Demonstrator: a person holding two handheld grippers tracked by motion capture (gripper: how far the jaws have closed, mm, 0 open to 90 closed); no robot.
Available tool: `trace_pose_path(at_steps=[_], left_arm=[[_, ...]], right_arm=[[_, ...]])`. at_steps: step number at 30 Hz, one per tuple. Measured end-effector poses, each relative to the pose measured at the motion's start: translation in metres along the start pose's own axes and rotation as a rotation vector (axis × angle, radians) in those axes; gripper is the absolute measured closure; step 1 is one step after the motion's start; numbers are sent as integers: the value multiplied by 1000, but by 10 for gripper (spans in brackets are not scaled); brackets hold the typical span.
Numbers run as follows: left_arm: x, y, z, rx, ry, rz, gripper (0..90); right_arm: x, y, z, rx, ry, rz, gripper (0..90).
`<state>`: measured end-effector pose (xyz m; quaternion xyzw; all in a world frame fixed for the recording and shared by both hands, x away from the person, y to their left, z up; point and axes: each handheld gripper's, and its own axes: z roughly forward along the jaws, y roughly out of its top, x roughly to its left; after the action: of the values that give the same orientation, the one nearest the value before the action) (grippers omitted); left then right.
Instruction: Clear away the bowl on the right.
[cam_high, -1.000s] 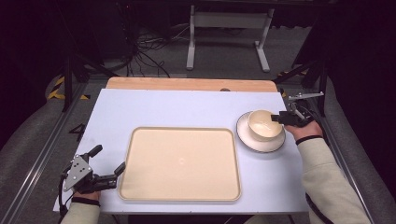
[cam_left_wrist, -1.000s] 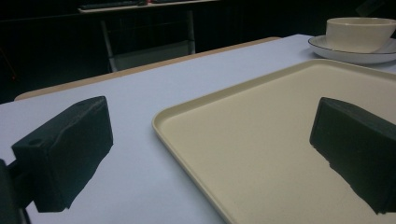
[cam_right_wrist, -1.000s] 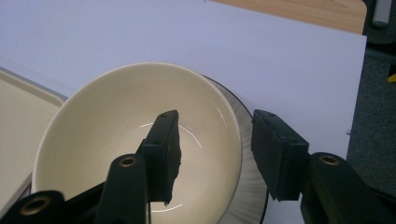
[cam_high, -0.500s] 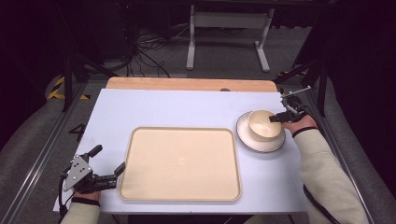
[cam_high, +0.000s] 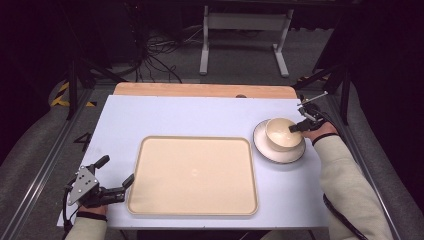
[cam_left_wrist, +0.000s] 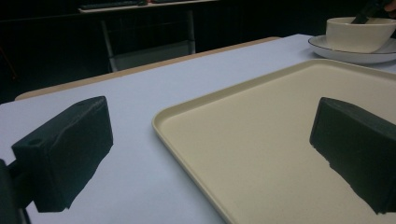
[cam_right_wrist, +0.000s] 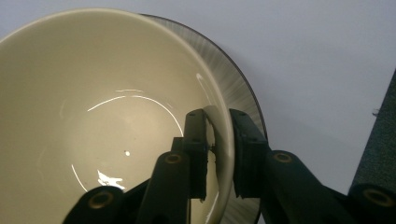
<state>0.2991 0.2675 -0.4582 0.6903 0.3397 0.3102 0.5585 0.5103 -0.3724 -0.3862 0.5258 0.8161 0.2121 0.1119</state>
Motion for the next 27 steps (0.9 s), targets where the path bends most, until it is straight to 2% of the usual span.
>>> trace_pose_path(at_steps=[5,14,20,25,27], left_arm=[[1,0,1,-2,1,-1,2],[1,0,0,0,4,-10,2],[2,0,0,0,4,-10,2],[2,0,0,2,6,-11,2],[2,0,0,3,7,-11,2]], right_arm=[[1,1,0,7,-8,-21,806],[-2,4,-3,34,18,15,838],[1,8,-10,7,29,6,845],[4,10,-17,-8,0,-13,841],[4,10,-18,-10,2,-17,838]])
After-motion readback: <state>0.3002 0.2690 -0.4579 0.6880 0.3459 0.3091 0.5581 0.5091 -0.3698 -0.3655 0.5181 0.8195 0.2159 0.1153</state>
